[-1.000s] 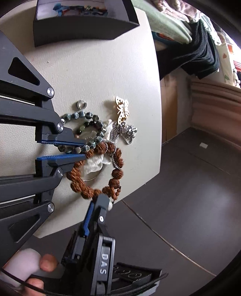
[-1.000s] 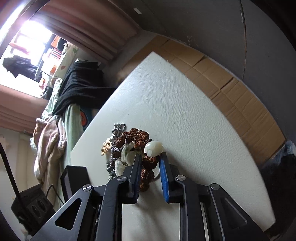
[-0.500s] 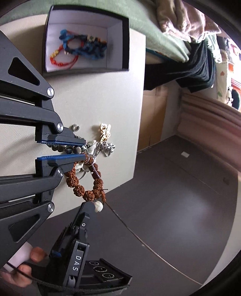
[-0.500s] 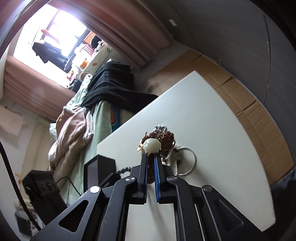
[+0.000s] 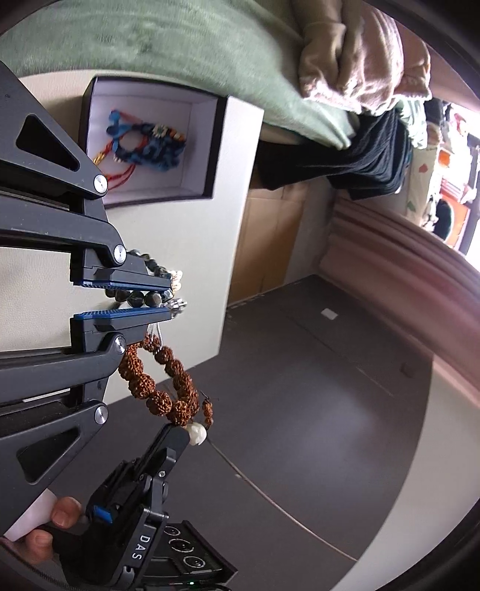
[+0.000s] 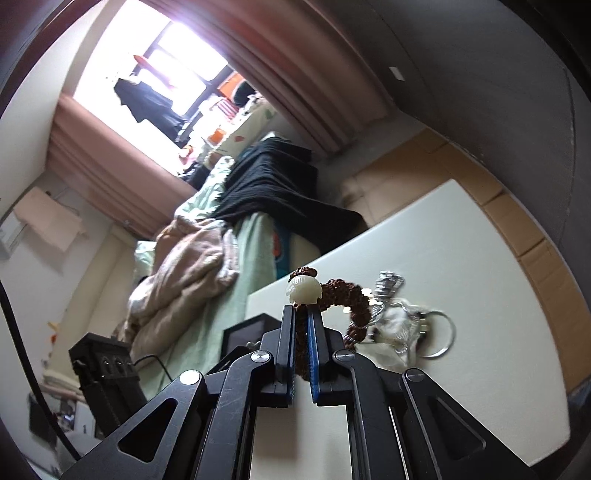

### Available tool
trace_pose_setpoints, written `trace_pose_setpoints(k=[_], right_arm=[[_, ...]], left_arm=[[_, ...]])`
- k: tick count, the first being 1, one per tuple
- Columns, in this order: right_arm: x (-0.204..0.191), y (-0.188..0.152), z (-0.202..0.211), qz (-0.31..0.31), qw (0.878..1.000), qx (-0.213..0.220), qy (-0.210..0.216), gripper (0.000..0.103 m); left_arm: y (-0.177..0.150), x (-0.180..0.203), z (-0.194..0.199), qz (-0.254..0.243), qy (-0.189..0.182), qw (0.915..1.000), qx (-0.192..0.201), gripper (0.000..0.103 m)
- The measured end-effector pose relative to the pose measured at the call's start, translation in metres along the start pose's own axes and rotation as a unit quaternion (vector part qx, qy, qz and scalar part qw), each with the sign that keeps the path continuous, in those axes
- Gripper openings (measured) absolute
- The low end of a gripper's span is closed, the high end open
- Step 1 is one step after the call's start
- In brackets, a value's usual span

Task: Organize jewelry
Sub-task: 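Carry the grey-green bracelet into the box and release it while the right tool lifts the rudraksha bracelet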

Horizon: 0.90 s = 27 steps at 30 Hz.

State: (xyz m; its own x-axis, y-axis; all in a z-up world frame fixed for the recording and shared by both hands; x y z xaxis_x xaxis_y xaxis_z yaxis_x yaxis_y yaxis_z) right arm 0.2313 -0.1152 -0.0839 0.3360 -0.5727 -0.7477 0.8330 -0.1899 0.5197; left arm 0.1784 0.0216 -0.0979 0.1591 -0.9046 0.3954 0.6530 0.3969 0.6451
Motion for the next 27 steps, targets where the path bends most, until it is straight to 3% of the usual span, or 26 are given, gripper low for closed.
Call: trace_pose_setpoints(k=[9,20,23,26,27], right_arm=[[-0.049,0.008,-0.005,0.034,0.999,0.009,0.03,0.008],[-0.109,0.028,-0.003,0.087,0.995,0.02,0.042,0.008],[-0.127,0.031,-0.003,0.099,0.994,0.02,0.046,0.008],[-0.147,0.036,-0.003,0.117,0.991,0.023,0.053,0.002],[-0.153,0.038,-0.001,0.122,0.991,0.026,0.056,0.002]], left_arm=[[0.024,-0.026,0.024,0.037,-0.003,0.9986,0.037,0.009],[0.038,-0.053,0.027,0.073,0.0,0.9961,0.049,0.009],[0.038,-0.059,0.026,0.088,0.001,0.9954,0.037,0.01],[0.038,-0.065,0.023,0.104,-0.006,0.9943,0.021,0.019],[0.039,-0.068,0.024,0.11,-0.006,0.9937,0.022,0.034]])
Point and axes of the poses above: each gripper's, at about its wrist camera, not at the fingertips, and z roughly against the way its jaws point, x to its right, y to its top, the point moved 10 cm from there along -z, roughly the way its jaws point, and after that the axes turned 11 degrees about y, right-handed, at the moved point
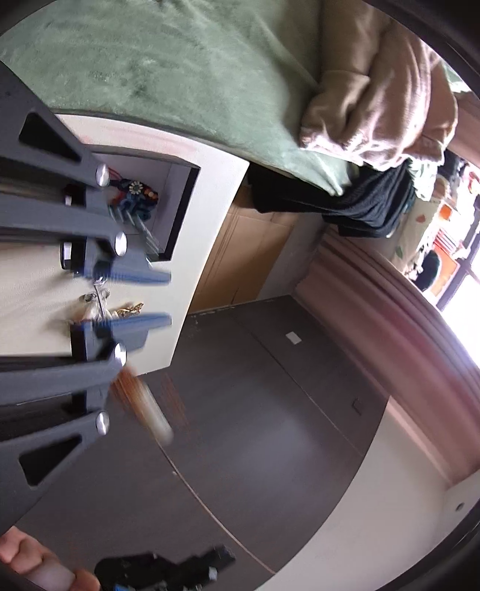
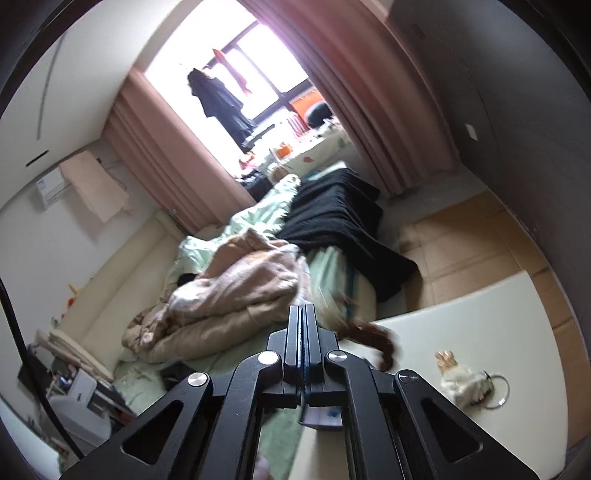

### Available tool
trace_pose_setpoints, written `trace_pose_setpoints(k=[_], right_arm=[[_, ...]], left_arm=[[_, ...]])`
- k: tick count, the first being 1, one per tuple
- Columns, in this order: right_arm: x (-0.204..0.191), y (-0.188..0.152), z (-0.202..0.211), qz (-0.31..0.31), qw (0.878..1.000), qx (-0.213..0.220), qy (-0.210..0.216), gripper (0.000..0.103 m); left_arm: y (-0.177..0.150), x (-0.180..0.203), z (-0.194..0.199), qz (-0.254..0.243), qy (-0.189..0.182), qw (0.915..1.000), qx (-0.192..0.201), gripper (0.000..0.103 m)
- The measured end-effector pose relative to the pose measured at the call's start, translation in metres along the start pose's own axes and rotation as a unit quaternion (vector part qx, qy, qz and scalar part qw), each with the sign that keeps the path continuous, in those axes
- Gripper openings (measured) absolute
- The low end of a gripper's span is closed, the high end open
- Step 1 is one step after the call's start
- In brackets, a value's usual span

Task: Organize jewelry

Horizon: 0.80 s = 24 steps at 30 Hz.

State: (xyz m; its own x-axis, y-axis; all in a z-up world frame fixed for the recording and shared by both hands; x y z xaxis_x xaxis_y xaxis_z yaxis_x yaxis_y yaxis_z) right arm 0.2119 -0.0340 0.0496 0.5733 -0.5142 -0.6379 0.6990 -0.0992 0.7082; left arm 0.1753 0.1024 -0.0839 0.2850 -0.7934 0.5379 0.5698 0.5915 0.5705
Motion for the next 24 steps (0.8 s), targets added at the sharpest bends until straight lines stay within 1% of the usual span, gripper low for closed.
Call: trace_pose_setpoints(k=[1,3,5,8,9,11,12,13,14,15,19,21,24], right_arm=[[-0.007,0.004,0.001,0.009,1.0,0.004,-0.001,0.002],[-0.018,0.011,0.001,0.026,1.0,0.005,-0.005,0.002],[-0.025,0.013,-0.001,0.037,0.999,0.002,-0.007,0.002],[-0.02,0.003,-0.01,0.036,0.999,-0.022,-0.02,0.002],[-0.01,-0.006,-0.016,0.022,0.999,-0.036,-0.028,0.002],[0.016,-0.025,-0.028,-0.003,0.997,-0.063,-0.05,0.008],[0.029,-0.036,-0.034,-0.016,0.995,-0.077,-0.061,0.021],[0.043,-0.048,-0.041,-0.03,0.993,-0.093,-0.069,0.038],[0.057,-0.061,-0.048,-0.042,0.99,-0.108,-0.078,0.042],[0.074,-0.078,-0.055,-0.054,0.987,-0.124,-0.09,0.042],[0.124,-0.12,-0.071,-0.092,0.976,-0.161,-0.118,0.042],[0.141,-0.132,-0.075,-0.097,0.972,-0.172,-0.131,0.042],[0.161,-0.151,-0.085,-0.085,0.961,-0.209,-0.157,0.042]], left_arm=[[0.002,-0.003,0.003,0.006,-0.001,1.0,0.007,0.053],[0.009,-0.009,0.011,0.02,-0.002,0.9993,0.03,0.069],[0.014,-0.012,0.017,0.025,-0.006,0.9989,0.039,0.07],[0.014,-0.015,0.017,0.029,-0.006,0.999,0.033,0.07],[0.013,-0.016,0.018,0.03,-0.005,0.9991,0.031,0.07],[0.012,-0.018,0.018,0.028,-0.003,0.9992,0.028,0.07],[0.011,-0.018,0.019,0.026,-0.002,0.9993,0.028,0.07],[0.011,-0.018,0.019,0.024,0.0,0.9993,0.029,0.07],[0.011,-0.019,0.02,0.023,0.001,0.9993,0.03,0.07],[0.011,-0.019,0.021,0.022,0.002,0.9993,0.03,0.07],[0.009,-0.021,0.02,0.018,0.007,0.9994,0.027,0.07],[0.009,-0.021,0.019,0.016,0.009,0.9995,0.027,0.07],[0.008,-0.021,0.017,0.018,0.01,0.9995,0.025,0.07]])
Point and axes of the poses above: each gripper's, at about its wrist camera, not at the fingertips, and z roughly against the way its jaws point, x to its right, y to its top, the point moved 10 cm from there along -z, roughly the way its jaws point, and after that the axes turned 11 degrees about y, right-handed, at the moved point
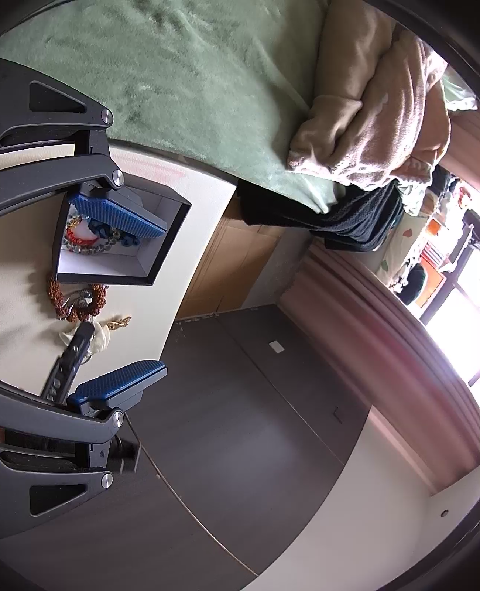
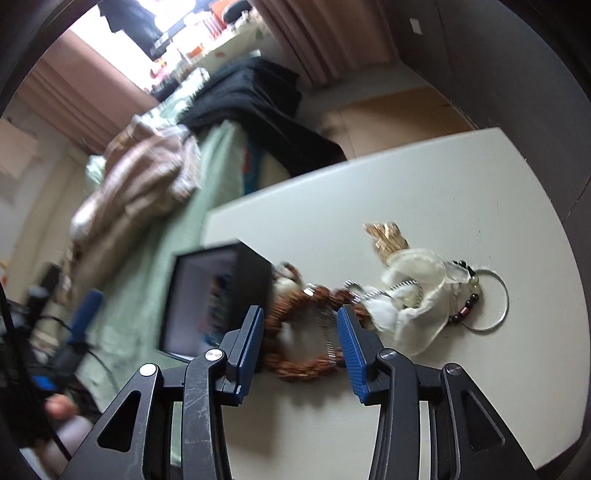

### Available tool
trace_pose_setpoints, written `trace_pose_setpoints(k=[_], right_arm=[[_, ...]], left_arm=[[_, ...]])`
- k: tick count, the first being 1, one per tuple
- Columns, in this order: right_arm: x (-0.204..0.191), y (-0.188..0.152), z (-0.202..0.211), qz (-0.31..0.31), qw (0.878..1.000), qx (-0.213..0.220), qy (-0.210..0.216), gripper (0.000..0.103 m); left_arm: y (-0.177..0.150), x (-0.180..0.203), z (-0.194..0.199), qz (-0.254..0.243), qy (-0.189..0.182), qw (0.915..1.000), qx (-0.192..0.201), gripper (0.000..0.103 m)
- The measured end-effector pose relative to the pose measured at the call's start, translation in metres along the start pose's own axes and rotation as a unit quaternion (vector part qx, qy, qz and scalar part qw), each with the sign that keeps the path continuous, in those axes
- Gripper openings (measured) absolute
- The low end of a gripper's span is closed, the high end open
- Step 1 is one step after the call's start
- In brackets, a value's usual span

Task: Organize jewelry

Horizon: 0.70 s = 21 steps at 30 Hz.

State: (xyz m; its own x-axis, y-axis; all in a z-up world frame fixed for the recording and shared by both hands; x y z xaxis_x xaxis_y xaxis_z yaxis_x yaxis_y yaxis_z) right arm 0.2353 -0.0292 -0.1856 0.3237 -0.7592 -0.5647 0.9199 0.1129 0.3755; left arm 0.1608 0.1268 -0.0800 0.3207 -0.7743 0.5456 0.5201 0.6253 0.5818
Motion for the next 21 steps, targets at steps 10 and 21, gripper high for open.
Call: trace_pose_setpoints(k=[10,21], right_arm=[[0.031,-0.014,-0.034,0.034,0.994,-0.059,-0.082,0.043],[0.015,-0.002,0.007,0.053,0.996,0.002,-0.071,0.02]], left_arm=[[-0.001,-0.001,-0.005,0.002,0.002,1.0,-0.009,0.07],[-0.002,-0.003,-0.005,0.007,0.002,0.9999,-0.015,0.07]])
Point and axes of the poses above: each gripper's, at about its wrist camera, not at the fingertips, and z roughly against the way its jaws point, x to its right, y to its top, the point moved 10 cm from there along -z, roughly the way its jaws point, and after that the axes turned 11 degrees about y, right-handed, at the moved point
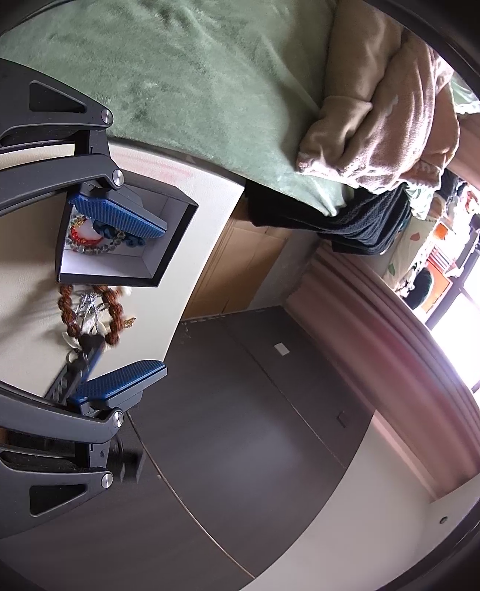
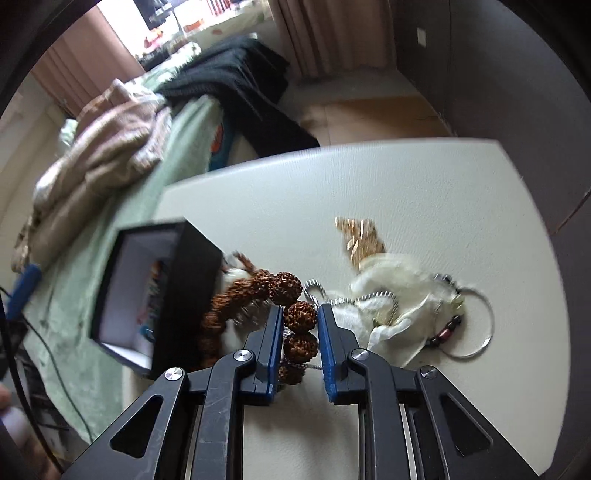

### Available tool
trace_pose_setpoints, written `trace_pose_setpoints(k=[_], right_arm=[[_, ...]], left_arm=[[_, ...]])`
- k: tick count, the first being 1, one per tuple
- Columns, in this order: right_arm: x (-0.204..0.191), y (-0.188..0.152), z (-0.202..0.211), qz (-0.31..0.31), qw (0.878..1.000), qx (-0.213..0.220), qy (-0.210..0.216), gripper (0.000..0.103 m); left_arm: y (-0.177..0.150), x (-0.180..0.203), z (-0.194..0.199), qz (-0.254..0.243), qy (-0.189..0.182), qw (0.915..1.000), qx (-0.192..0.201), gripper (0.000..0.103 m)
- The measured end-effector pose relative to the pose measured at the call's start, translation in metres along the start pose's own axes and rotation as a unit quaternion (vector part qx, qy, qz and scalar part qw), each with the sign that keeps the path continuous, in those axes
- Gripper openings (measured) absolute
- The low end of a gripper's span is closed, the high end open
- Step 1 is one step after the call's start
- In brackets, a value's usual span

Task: Organize jewelry

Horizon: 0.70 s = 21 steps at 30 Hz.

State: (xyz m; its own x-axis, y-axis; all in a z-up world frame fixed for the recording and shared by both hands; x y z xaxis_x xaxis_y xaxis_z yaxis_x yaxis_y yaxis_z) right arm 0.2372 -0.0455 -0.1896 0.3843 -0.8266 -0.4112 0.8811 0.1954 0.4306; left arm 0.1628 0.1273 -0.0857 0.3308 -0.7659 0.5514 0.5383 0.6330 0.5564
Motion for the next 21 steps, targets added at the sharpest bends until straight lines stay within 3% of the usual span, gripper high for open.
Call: trace_pose_setpoints(k=[8,15,21], right_arm=[[-0.041,0.015,0.059,0.036,0.997,0.056,0.03,0.02],[-0.082,0.045,0.096,0.07,0.993,0.095,0.03,0.02],[-0.121,0.073,0.127,0.102,0.986,0.126,0.024,0.02]], left_arm=[[0.003,-0.004,0.002,0.006,0.0,1.0,0.002,0.07],[0.006,-0.013,0.004,0.026,-0.003,0.9997,0.001,0.07],[-0.001,-0.012,-0.004,0.021,-0.01,0.9993,-0.03,0.07]])
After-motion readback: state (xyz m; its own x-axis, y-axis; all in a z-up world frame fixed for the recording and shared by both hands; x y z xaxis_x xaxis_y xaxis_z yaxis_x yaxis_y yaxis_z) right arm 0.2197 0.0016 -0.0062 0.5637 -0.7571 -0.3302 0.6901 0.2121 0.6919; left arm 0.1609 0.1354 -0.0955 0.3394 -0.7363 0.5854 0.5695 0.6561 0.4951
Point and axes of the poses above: each gripper's, at about its wrist camera, not at the fingertips, and z roughly against the way its jaws point, x to its right, y to its top, the point moved 10 cm from there along -z, roughly the way its jaws point, and after that the axes turned 11 degrees about y, right-handed, at the moved point
